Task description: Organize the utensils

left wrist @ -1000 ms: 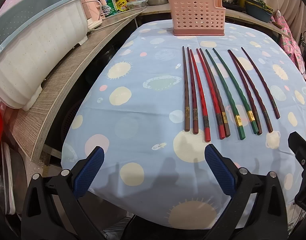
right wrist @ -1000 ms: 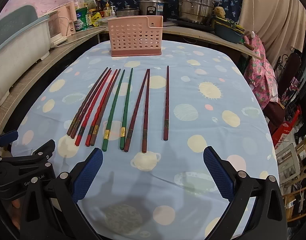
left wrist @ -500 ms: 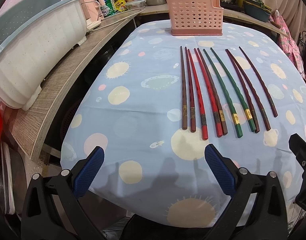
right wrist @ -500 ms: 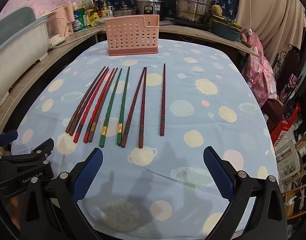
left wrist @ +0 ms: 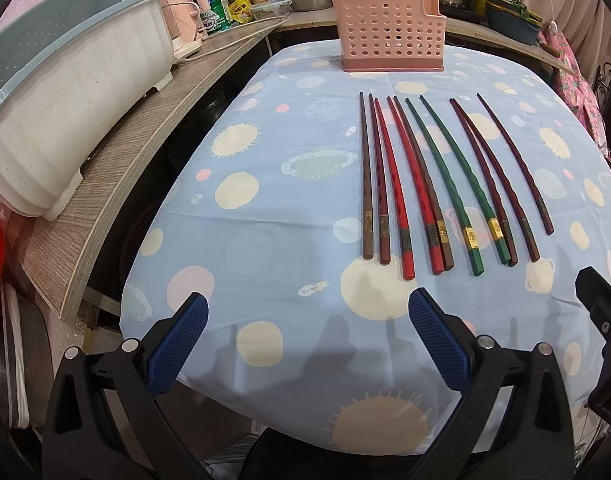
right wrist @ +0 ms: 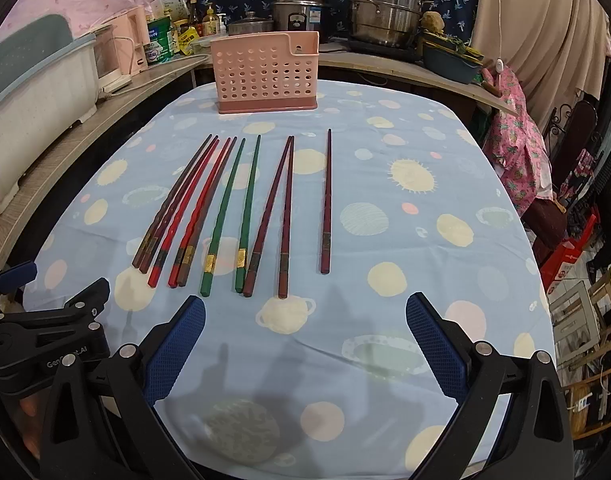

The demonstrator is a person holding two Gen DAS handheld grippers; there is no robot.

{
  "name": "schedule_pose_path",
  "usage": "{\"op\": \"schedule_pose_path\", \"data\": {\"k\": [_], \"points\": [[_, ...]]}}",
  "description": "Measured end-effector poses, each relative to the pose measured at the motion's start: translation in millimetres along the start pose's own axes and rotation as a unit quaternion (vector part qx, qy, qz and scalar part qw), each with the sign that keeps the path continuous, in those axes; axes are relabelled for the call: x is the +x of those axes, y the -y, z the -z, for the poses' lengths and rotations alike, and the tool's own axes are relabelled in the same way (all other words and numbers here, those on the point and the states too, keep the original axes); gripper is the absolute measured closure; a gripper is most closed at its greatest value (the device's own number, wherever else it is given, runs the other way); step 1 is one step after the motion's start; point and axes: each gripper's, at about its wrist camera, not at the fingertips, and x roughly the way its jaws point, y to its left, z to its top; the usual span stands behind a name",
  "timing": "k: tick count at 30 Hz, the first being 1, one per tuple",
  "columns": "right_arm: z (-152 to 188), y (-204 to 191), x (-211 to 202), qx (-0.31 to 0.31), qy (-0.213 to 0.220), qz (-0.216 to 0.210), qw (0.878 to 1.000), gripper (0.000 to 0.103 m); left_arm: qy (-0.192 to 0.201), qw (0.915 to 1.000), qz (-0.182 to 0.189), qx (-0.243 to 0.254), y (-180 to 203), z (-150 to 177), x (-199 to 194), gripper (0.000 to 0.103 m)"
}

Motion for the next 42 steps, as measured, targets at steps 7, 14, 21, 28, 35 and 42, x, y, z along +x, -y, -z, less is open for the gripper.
{"op": "schedule_pose_path", "data": {"k": [7,14,21,28,35,42], "points": [[0,-1,0,0.002,-0.001,-0.001,1.000,0.007,0.000,1.0000,0.000,-0.001,1,0,0,0.007],[-1,-1,1,0.002,-0.001,0.000,1.000,0.007,-0.001,1.0000,0.001,0.000,3,-1,0,0.007],[-1,-1,1,0.002,-0.002,0.000,1.000,0.007,-0.001,1.0000,0.001,0.000,3,-1,0,0.007],[-2,0,3,0.006,-0.003,-0.001,1.000,0.007,-0.001,1.0000,0.003,-0.001,3,-1,1,0.007],[-5,8,6,0.014,0.002,0.002,1.000,0.007,-0.004,0.9992,0.026,-0.031,-10,-7,10,0.007],[-14,27,25,0.040,0.002,0.006,0.999,0.007,0.000,0.9984,0.030,-0.049,-20,-16,29,0.007]]}}
